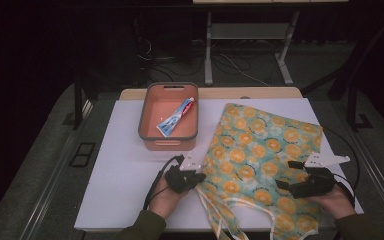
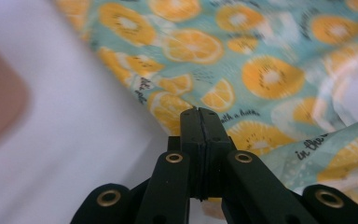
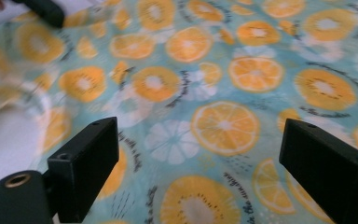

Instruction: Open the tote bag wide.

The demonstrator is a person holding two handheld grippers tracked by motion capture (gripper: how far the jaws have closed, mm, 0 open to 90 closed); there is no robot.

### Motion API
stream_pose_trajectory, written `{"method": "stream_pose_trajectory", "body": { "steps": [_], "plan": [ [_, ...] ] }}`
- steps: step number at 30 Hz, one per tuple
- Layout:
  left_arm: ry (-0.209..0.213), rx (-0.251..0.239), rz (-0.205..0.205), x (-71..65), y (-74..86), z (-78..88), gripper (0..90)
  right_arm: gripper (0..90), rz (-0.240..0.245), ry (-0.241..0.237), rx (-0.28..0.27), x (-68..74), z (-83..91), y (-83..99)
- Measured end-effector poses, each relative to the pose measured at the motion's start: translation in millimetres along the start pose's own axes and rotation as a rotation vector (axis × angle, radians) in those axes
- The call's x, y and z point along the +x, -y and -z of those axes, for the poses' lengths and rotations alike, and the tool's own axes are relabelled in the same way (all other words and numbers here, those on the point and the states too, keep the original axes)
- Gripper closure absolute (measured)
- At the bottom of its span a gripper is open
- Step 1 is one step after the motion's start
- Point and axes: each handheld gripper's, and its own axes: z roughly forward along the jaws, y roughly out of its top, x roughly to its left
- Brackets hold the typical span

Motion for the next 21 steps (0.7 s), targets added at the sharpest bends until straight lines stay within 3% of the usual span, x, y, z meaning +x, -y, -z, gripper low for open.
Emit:
{"method": "stream_pose_trajectory", "body": {
  "steps": [6, 10, 11, 14, 16, 20, 21],
  "plan": [
    [-0.081, -0.012, 0.029, 29.1, -14.9, -24.5, 89.1, 11.6, -0.003, -0.002, -0.001, -0.9, 0.5, 0.6],
    [-0.085, -0.026, 0.060, 33.5, -13.7, -28.7, 86.9, 11.6, -0.002, -0.004, -0.001, -1.1, 0.5, 0.8],
    [-0.093, -0.028, 0.060, 33.5, -13.2, -26.5, 77.2, 11.6, -0.001, -0.006, -0.003, -0.8, 0.7, 0.7],
    [-0.089, -0.056, 0.080, 33.1, -10.5, -13.6, 70.8, 11.6, 0.001, -0.006, -0.002, -0.5, 0.6, 0.7],
    [-0.097, -0.060, 0.083, 29.8, -7.5, -2.6, 60.9, 11.6, 0.005, -0.006, -0.002, 0.1, 0.9, 0.5],
    [-0.071, -0.088, 0.088, 23.5, 2.8, 21.3, 45.2, 11.7, 0.029, -0.012, 0.016, 6.3, -2.3, -0.7],
    [-0.062, -0.101, 0.093, 21.6, 6.5, 26.4, 45.2, 11.7, 0.029, -0.012, 0.016, 6.3, -2.3, -0.7]
  ]
}}
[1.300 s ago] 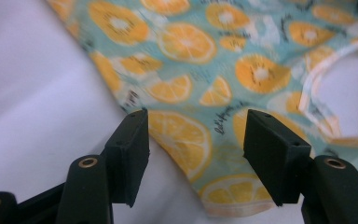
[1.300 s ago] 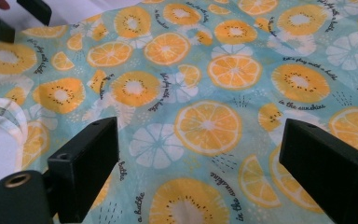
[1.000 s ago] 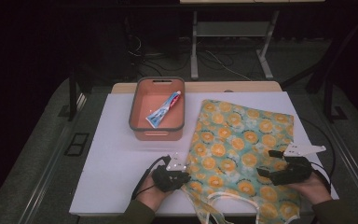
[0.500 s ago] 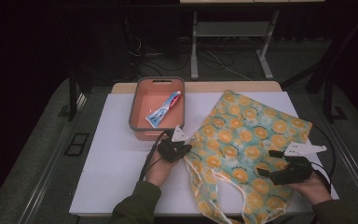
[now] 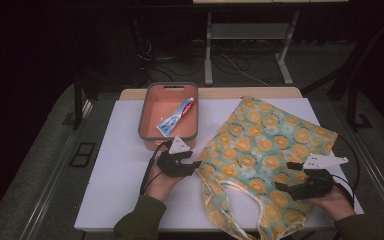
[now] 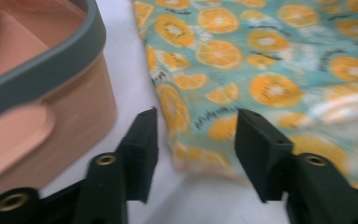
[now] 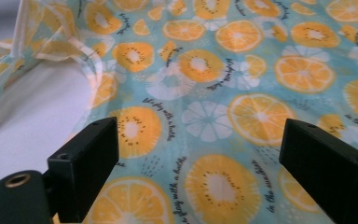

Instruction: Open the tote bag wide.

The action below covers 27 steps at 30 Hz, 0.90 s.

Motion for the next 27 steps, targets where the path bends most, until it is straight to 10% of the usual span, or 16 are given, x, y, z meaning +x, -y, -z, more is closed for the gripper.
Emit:
{"method": "stream_pose_trajectory", "body": {
  "steps": [13, 27],
  "plan": [
    [0.032, 0.004, 0.032, -7.8, 48.1, 46.7, 25.4, 16.8, 0.062, -0.086, 0.037, 31.4, -13.4, -12.2],
    [0.029, -0.008, 0.025, 1.7, 58.7, 48.2, 15.7, 36.7, 0.162, -0.327, 0.099, 96.0, -55.8, -34.5]
  ]
}}
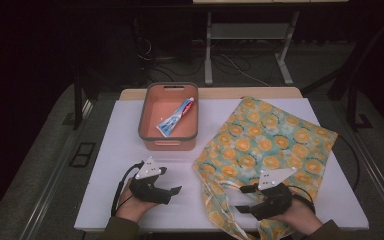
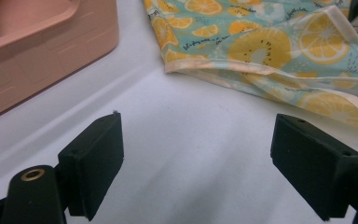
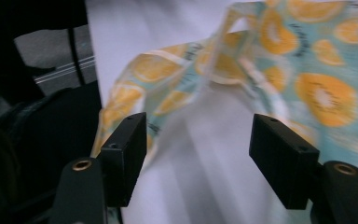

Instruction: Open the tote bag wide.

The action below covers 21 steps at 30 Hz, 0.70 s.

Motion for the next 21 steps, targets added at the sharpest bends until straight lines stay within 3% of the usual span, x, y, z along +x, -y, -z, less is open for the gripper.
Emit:
{"method": "stream_pose_trajectory", "body": {
  "steps": [7, 12, 16, 17, 21],
  "plan": [
    [0.000, 0.008, -0.007, -0.8, -0.3, -1.3, 15.7, 31.1, 0.012, -0.076, 0.052, 13.0, -18.8, -3.4],
    [0.003, 0.012, -0.016, -0.8, -0.4, -2.6, 15.0, 34.2, 0.023, -0.099, 0.100, 16.5, -27.3, -2.0],
    [0.002, 0.011, -0.019, -0.7, -0.7, -2.7, 14.1, 52.2, 0.043, -0.127, 0.138, 17.6, -30.7, 0.3],
    [0.002, 0.010, -0.018, -0.7, -0.6, -2.8, 14.0, 61.9, 0.053, -0.140, 0.143, 17.7, -30.9, 0.5],
    [0.004, 0.013, -0.022, -0.5, -0.6, -3.0, 14.0, 82.6, 0.062, -0.155, 0.148, 18.1, -29.3, 0.1]
  ]
}}
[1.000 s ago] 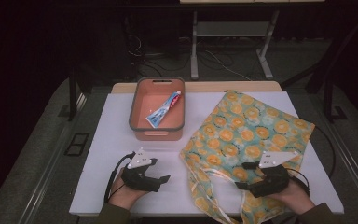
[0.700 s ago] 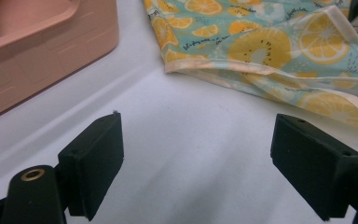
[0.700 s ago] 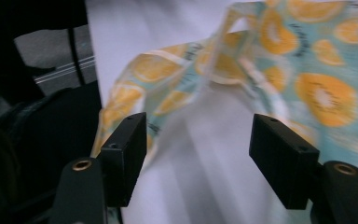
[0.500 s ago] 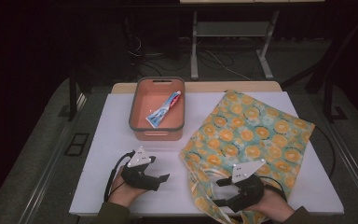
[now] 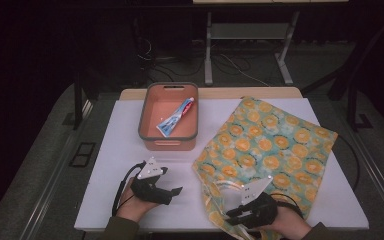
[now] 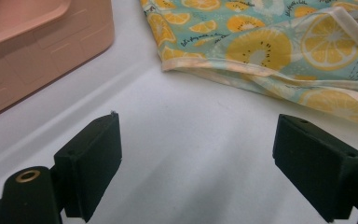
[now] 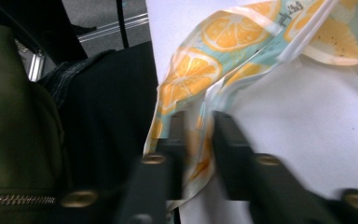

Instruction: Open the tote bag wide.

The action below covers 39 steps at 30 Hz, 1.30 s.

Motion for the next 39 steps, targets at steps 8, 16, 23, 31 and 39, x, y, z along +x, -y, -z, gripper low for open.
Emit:
{"method": "stream_pose_trajectory", "body": {
  "steps": [8, 16, 23, 31, 39],
  "plan": [
    [-0.002, 0.000, 0.000, 0.0, -0.2, 0.7, 14.0, 88.6, -0.006, 0.079, -0.057, -8.4, 25.4, -2.0],
    [-0.004, 0.000, 0.000, 0.4, -0.4, 0.8, 14.0, 88.9, -0.115, 0.282, -0.195, -48.4, 86.1, 5.6],
    [-0.004, 0.001, -0.001, 0.5, -0.4, 0.4, 14.0, 88.8, -0.225, 0.435, -0.248, -90.2, 117.8, 21.0],
    [-0.003, -0.001, 0.001, 0.6, -0.2, 0.4, 14.0, 88.8, -0.360, 0.570, -0.186, -142.0, 118.6, 43.6],
    [-0.002, -0.001, 0.001, 0.4, -0.1, 0.4, 14.0, 86.4, -0.430, 0.597, -0.086, -159.8, 106.8, 58.9]
  ]
}}
